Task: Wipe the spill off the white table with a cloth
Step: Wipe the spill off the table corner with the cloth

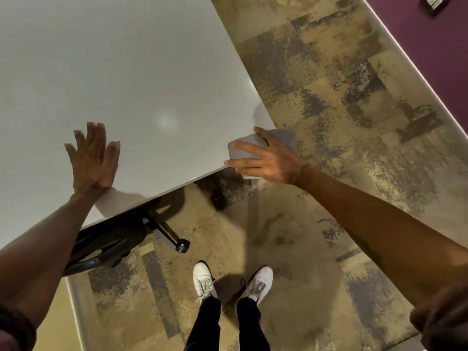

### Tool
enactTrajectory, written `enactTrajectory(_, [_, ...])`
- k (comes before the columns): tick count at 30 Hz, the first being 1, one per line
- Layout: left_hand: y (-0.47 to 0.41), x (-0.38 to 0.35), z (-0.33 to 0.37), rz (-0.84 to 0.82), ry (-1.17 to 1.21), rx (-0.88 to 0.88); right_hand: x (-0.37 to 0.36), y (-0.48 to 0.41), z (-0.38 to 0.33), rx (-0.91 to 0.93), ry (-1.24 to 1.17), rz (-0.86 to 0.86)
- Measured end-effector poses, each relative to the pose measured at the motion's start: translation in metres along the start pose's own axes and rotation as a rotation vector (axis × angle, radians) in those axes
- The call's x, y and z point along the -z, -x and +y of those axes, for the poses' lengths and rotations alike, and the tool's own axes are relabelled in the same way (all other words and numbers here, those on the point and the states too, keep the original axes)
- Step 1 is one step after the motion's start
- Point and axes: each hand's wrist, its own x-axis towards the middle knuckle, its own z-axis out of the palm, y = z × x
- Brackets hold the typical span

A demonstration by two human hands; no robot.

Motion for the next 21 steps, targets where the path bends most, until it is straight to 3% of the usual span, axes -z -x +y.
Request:
enactTrajectory(1, [0.0, 0.0, -0.001, -0.003, 0.006, 0.0, -0.003, 0.006, 0.003, -0.077, -0.358, -0.037])
enactTrajectory(6, [0.0, -0.001, -0.002, -0.003, 0.027, 0.004, 0.006, 0.032, 0.003, -0.254, -0.401, -0.126])
enactTrajectory(11, [0.002, -0.001, 0.0, 0.005, 0.04, 0.043, 0.023, 0.056, -0.008, -0.622, -0.538, -0.098])
enactTrajectory(13, [0.001, -0.002, 0.004, 0.007, 0.019, 0.084, 0.025, 0.069, -0.011, -0.875, -0.636, -0.053])
enactTrajectory(16, [-0.004, -0.006, 0.008, -0.013, -0.121, 0.173, 0.032, 0.081, -0.011, -1.4, -1.023, 0.12])
enactTrajectory(19, [-0.01, -0.009, 0.013, -0.041, -0.189, 0.276, 0.043, 0.072, 0.007, -1.954, -1.45, 0.446])
enactTrajectory(21, [-0.012, -0.008, 0.016, -0.017, -0.192, 0.307, 0.042, 0.062, 0.022, -2.223, -1.675, 0.668])
